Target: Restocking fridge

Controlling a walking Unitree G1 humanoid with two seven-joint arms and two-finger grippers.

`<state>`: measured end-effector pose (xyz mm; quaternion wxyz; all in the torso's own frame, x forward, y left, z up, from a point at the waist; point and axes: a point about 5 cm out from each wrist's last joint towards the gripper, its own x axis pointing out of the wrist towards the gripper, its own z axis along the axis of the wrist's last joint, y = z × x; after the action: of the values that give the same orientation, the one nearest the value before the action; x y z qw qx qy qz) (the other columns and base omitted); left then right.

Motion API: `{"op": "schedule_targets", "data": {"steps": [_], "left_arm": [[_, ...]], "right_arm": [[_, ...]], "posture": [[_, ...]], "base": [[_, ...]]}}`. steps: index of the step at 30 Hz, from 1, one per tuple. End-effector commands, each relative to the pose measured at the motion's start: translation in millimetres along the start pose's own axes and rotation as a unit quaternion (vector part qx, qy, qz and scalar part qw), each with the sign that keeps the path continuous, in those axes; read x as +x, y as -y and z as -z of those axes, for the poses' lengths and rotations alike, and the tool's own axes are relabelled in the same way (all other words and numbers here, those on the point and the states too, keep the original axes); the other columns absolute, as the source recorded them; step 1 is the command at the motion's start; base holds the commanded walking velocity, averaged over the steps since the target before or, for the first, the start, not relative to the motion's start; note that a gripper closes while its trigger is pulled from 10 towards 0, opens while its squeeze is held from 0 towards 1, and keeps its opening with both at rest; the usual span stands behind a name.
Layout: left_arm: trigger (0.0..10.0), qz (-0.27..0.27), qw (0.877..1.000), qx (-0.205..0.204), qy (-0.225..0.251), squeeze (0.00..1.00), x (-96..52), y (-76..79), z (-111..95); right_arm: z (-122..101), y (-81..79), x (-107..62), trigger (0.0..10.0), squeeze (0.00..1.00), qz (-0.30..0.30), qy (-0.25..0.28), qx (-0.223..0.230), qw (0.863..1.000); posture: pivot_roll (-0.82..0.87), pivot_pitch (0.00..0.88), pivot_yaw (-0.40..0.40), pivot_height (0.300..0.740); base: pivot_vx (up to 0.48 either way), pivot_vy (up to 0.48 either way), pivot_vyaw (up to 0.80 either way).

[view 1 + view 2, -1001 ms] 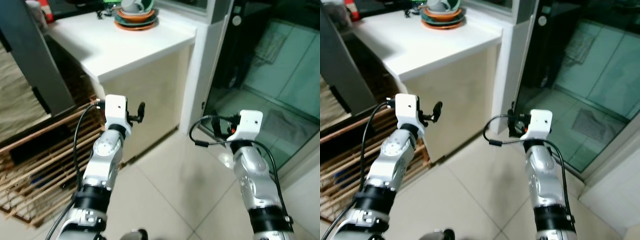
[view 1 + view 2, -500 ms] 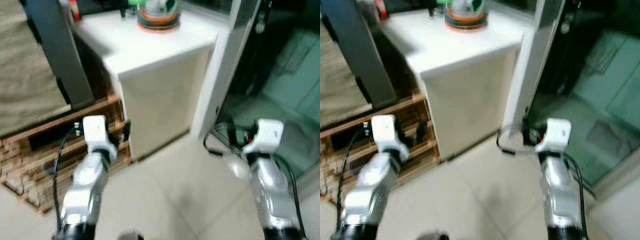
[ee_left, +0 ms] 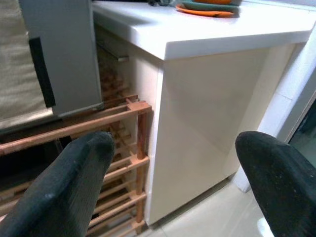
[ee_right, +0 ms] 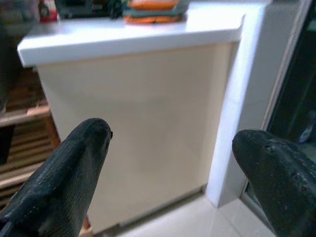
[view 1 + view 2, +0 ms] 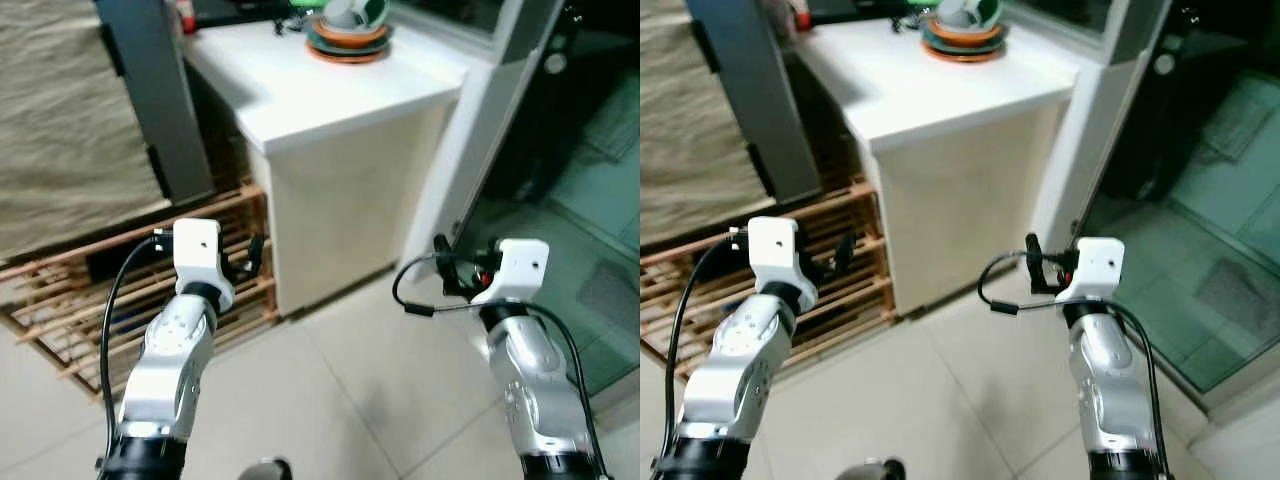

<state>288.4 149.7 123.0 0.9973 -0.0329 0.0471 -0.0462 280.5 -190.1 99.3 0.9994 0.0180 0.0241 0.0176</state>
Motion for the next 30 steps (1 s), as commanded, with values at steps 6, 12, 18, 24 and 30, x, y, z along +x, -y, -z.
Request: {"op": "schedule_targets", "data": {"steps": [6,12,18,24,30], "left_arm": [[10.0,-0.032,0.999,-0.006,0.007,0.0,4.3,-7.6,-5.1],[10.0,-0.01,0.999,0.031,0.019,0.0,2.0,-8.7,-3.1],[10.0,-0.015,1.0,0.013,0.017,0.0,5.6,-7.9,-4.3],[10.0,-0.014,1.0,-0.006,0.024,0.0,11.8,-7.8,-7.8],[10.0,-0.009,1.0,-0.007,0.014,0.0,14.8,-9.9,-9.3]], "right_arm": [[-6.5,-2.1,7.5,10.0,0.0,0.009,0.01,0.011,1.0],[-13.9,3.8,5.3,10.0,0.0,0.034,0.044,0.025,0.998],[-10.0,-2.1,7.6,10.0,0.0,0.021,0.041,0.023,0.999],[-10.2,-10.5,11.9,10.0,0.01,0.002,0.041,0.029,0.999],[-5.1,-11.9,10.8,10.0,0.01,0.01,0.029,0.044,0.999]], "posture": [[-0.13,0.0,0.006,0.74],[-0.13,0.0,0.015,0.74],[-0.13,0.0,0.026,0.74],[-0.13,0.0,0.03,0.74],[-0.1,0.0,0.009,0.74]], "base": [[0.462,0.0,0.0],[0.454,0.0,0.0],[0.288,0.0,0.52],[0.0,0.0,0.71],[0.0,0.0,0.63]]}}
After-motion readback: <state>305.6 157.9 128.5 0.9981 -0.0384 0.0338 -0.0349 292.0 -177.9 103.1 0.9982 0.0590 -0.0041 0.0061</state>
